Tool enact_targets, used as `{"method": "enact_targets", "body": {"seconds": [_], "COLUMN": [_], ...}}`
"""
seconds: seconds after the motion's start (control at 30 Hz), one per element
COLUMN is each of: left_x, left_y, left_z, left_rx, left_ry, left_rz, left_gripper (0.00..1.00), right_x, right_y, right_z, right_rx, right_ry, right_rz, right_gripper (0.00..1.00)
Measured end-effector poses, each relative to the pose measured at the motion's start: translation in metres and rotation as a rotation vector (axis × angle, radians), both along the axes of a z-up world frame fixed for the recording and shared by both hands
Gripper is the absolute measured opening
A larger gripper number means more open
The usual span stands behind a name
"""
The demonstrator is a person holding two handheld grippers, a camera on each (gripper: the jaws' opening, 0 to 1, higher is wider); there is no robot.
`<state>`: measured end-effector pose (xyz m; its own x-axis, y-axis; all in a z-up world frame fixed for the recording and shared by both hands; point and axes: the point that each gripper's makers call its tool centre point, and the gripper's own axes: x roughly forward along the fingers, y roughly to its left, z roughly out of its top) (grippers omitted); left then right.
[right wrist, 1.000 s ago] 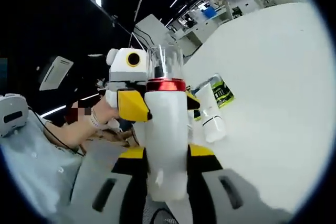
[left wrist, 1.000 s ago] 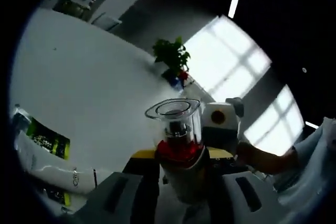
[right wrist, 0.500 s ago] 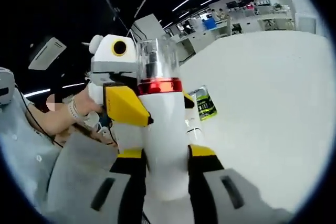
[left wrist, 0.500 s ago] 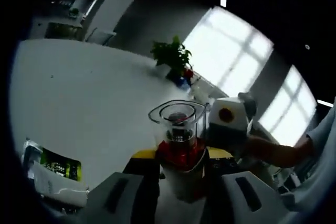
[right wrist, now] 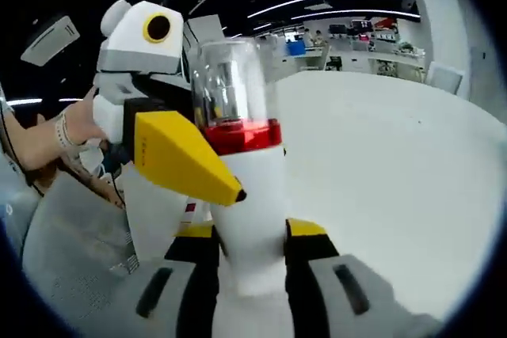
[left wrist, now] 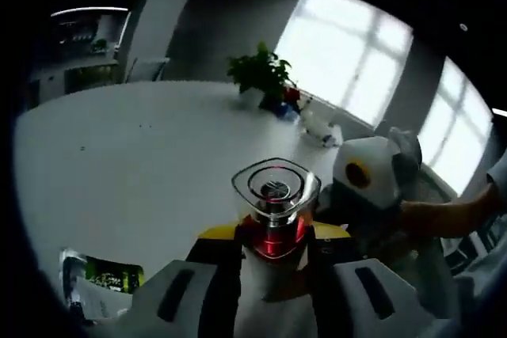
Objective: Arrange the skincare products in the storage area until every visible bottle or jar stands upright without overlapping.
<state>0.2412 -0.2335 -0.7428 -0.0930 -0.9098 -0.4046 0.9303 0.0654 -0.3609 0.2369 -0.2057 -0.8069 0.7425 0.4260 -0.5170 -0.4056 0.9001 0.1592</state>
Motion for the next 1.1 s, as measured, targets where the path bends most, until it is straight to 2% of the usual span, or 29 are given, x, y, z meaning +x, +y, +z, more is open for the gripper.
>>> {"method": "enact_targets", "body": {"seconds": [0.3,0.53,0.67,0.7,0.87,1.1], "left_x": [0.010,0.015,0.013,0.015,0.018,0.008], "left_y": [-0.001,0.002,0.003,0.003,0.002,0.001], "left_z": [-0.010,-0.019,-0.028,-0.024,-0.024,-0.023], "left_rx": [0.029,0.059,0.099,0.079,0.090,0.099], "left_ry": [-0.059,-0.123,-0.167,-0.172,-0.184,-0.255], "left_rz": [0.036,0.072,0.053,0.060,0.063,0.029], "left_gripper": [0.27,0.27,0.27,0.27,0.27,0.28], "right_x": [0.009,0.019,0.020,0.022,0.024,0.022], "right_y": [-0.003,-0.004,-0.005,-0.005,-0.005,-0.007], "right_z": [-0.013,-0.021,-0.031,-0.030,-0.029,-0.030], "right_rx": [-0.042,-0.091,-0.118,-0.101,-0.078,-0.139], "right_ry": [-0.007,-0.066,-0.057,-0.063,-0.088,-0.134], "right_rz": [0.056,0.094,0.110,0.104,0.110,0.170], "right_gripper": [0.30,0.29,0.29,0.29,0.29,0.29]}}
